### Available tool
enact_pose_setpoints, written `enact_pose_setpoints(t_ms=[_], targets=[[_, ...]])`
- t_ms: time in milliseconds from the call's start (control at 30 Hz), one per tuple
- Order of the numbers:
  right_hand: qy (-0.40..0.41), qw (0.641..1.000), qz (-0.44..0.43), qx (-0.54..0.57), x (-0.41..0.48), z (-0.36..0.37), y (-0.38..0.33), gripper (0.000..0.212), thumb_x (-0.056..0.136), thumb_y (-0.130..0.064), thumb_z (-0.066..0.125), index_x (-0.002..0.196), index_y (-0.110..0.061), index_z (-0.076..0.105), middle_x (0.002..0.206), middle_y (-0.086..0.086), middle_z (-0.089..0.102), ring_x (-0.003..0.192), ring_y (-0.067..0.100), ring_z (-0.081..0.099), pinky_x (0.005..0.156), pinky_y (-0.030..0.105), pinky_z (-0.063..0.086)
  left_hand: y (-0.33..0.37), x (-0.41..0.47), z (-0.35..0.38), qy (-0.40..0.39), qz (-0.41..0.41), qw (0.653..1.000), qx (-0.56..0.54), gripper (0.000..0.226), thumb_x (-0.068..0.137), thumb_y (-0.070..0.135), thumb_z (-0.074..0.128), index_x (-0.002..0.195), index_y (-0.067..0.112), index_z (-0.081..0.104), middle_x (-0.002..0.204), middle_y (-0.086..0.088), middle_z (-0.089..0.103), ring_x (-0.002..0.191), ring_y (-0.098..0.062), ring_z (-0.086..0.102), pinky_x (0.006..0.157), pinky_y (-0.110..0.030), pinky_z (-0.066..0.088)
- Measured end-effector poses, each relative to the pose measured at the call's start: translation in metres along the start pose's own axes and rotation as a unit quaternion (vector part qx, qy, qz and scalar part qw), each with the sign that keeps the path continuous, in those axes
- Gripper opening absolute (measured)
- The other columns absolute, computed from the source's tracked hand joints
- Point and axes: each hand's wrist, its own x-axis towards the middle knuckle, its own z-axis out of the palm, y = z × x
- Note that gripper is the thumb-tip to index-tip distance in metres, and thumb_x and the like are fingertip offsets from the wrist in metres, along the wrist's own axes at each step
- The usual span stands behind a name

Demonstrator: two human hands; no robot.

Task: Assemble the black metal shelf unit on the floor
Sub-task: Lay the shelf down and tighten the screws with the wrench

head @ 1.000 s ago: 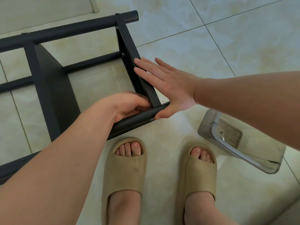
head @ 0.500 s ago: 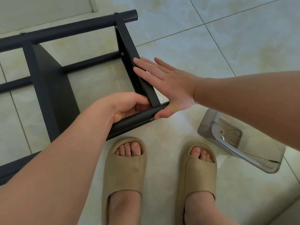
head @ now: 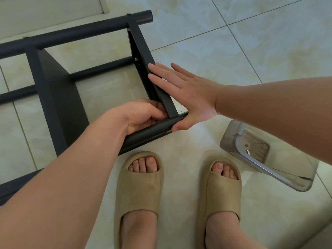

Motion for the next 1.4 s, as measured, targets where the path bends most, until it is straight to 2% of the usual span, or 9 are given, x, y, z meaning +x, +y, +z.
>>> enact_pose_setpoints(t_ms=[133, 267, 500, 667, 867, 1000, 1067, 1200, 1400], targets=[[-0.001, 1.000, 0.001, -0.001, 0.0002, -0.0001, -0.0001, 0.130, 0.071, -0.085, 0.049, 0.161, -0.007, -0.002, 0.169, 0.014, -0.008, 0.156, 0.027, -0.008, 0.126, 0.047, -0.005, -0.0002, -0.0006, 0.0010, -0.013, -0.006, 1.000, -0.009, 0.018, 0.093, -0.007, 0.050, 0.093, 0.001, 0.067, 0.099, -0.024, 0.070, 0.090, -0.032, 0.069, 0.085, -0.041, 0.058], [-0.005, 1.000, 0.002, 0.000, 0.0000, -0.0010, -0.0005, 0.130, 0.071, -0.085, 0.049, 0.161, -0.007, -0.002, 0.169, 0.014, -0.009, 0.156, 0.027, -0.008, 0.126, 0.047, -0.005, -0.0012, 0.0008, 0.0025, -0.009, 0.001, 1.000, -0.015, 0.014, 0.093, -0.001, 0.055, 0.095, 0.003, 0.068, 0.095, -0.019, 0.074, 0.084, -0.027, 0.073, 0.084, -0.040, 0.059], [-0.010, 1.000, -0.004, -0.012, 0.0006, -0.0037, 0.0008, 0.130, 0.072, -0.088, 0.045, 0.161, -0.005, 0.000, 0.169, 0.016, -0.006, 0.156, 0.029, -0.007, 0.126, 0.051, -0.005, -0.0006, 0.0014, 0.0017, 0.004, -0.001, 1.000, 0.018, 0.015, 0.092, 0.001, 0.058, 0.102, 0.005, 0.068, 0.107, -0.023, 0.072, 0.101, -0.035, 0.070, 0.097, -0.048, 0.054], [-0.011, 0.999, -0.002, -0.031, 0.0007, -0.0056, 0.0017, 0.131, 0.070, -0.090, 0.043, 0.161, -0.005, 0.002, 0.169, 0.015, -0.003, 0.157, 0.029, -0.004, 0.125, 0.054, -0.004, 0.0005, -0.0008, 0.0035, 0.003, -0.002, 1.000, 0.025, 0.018, 0.094, 0.003, 0.058, 0.109, 0.002, 0.067, 0.105, -0.021, 0.073, 0.089, -0.027, 0.072, 0.091, -0.042, 0.056], [-0.016, 0.999, 0.005, -0.038, 0.0002, -0.0058, 0.0008, 0.131, 0.069, -0.091, 0.042, 0.161, -0.007, 0.002, 0.169, 0.014, -0.004, 0.157, 0.028, -0.005, 0.125, 0.055, -0.004, -0.0007, -0.0014, 0.0043, 0.008, 0.009, 1.000, 0.014, 0.012, 0.092, 0.000, 0.057, 0.093, 0.004, 0.069, 0.086, -0.016, 0.075, 0.072, -0.022, 0.073, 0.072, -0.033, 0.060], [-0.018, 0.999, 0.008, -0.040, -0.0002, -0.0059, -0.0004, 0.130, 0.070, -0.090, 0.042, 0.162, -0.007, 0.001, 0.169, 0.014, -0.005, 0.157, 0.028, -0.005, 0.125, 0.054, -0.004, -0.0010, -0.0005, 0.0034, 0.004, 0.004, 1.000, -0.006, 0.015, 0.090, -0.001, 0.059, 0.085, 0.003, 0.073, 0.087, -0.019, 0.074, 0.073, -0.025, 0.072, 0.070, -0.035, 0.061], [-0.019, 0.999, 0.010, -0.039, -0.0006, -0.0055, -0.0008, 0.130, 0.070, -0.089, 0.042, 0.162, -0.008, 0.000, 0.169, 0.014, -0.005, 0.157, 0.027, -0.006, 0.125, 0.054, -0.004, -0.0010, -0.0009, 0.0024, 0.004, -0.007, 1.000, 0.002, 0.021, 0.090, 0.002, 0.059, 0.078, 0.007, 0.076, 0.084, -0.016, 0.074, 0.071, -0.023, 0.072, 0.063, -0.032, 0.061], [-0.015, 0.999, 0.008, -0.039, -0.0004, -0.0047, -0.0005, 0.130, 0.070, -0.090, 0.042, 0.161, -0.007, -0.001, 0.169, 0.014, -0.005, 0.157, 0.027, -0.007, 0.125, 0.053, -0.004, -0.0010, -0.0010, 0.0024, 0.010, -0.017, 1.000, 0.019, 0.016, 0.092, 0.002, 0.056, 0.089, 0.004, 0.072, 0.083, -0.015, 0.073, 0.067, -0.021, 0.070, 0.060, -0.027, 0.058], [-0.007, 0.999, 0.004, -0.036, -0.0007, -0.0029, -0.0001, 0.130, 0.071, -0.088, 0.044, 0.161, -0.007, -0.001, 0.169, 0.015, -0.004, 0.157, 0.028, -0.005, 0.125, 0.054, -0.003, -0.0004, -0.0011, 0.0028, 0.016, 0.001, 1.000, 0.003, 0.014, 0.090, -0.007, 0.056, 0.090, 0.000, 0.068, 0.078, -0.018, 0.070, 0.064, -0.023, 0.071, 0.058, -0.029, 0.059]])
